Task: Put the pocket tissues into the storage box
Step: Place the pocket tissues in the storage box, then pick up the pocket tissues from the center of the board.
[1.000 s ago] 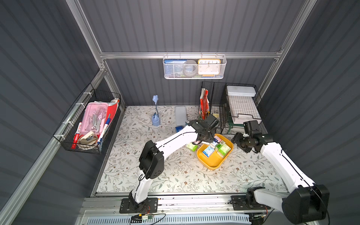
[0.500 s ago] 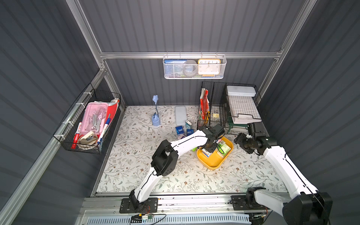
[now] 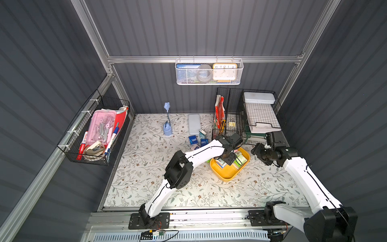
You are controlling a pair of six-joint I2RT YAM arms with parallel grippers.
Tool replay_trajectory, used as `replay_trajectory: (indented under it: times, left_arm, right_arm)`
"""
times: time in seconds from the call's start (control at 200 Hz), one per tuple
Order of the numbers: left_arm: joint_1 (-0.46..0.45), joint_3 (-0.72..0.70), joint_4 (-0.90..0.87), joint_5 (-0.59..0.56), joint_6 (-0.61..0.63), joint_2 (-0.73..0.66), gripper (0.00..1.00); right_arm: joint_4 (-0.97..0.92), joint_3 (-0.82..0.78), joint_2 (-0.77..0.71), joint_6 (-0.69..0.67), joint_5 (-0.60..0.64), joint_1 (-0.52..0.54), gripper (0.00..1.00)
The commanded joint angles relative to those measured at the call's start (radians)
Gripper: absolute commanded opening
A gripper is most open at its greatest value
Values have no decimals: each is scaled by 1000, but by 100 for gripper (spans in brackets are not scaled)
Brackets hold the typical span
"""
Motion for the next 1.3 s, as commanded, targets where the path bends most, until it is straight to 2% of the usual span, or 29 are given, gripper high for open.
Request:
replay_trajectory:
  times: [0.0,0.185,0.265,0.415,0.575,0.7,0.735,0.81,0.996,1.296]
  left_arm:
    - [3,49,-32,-1,-3,-49,79]
    - [26,81,-26,14,-108,-123,86]
    - [65,53,-17,30,-204,-165,86]
    - [201,-152,104,110,-418,-289,85]
    - [264,-319,203,39,-572,-390,82]
    - [291,-339,183,-5,-650,-388,85]
    - [304,-346,170,-10,-683,-382,93]
    - [340,-377,162,9,-760,-368,98]
    - [388,-476,211,34,-922,-349,98]
    - [391,-484,211,21,-1126,-286,95]
  right_arm:
    - [-5,14,1,-10,-17,-5,65]
    - [-8,19,7,-19,-32,-5,65]
    - [-10,19,11,-23,-41,-4,65]
    - [-9,16,17,-31,-55,-5,64]
    - [-10,15,17,-43,-58,-4,65]
    - [-10,11,20,-46,-59,-5,64]
    - [-10,9,20,-45,-60,-5,64]
    - [-8,6,17,-46,-64,-4,64]
    - [-6,-7,9,-51,-58,-4,64]
    - [0,-19,13,-59,-57,-5,64]
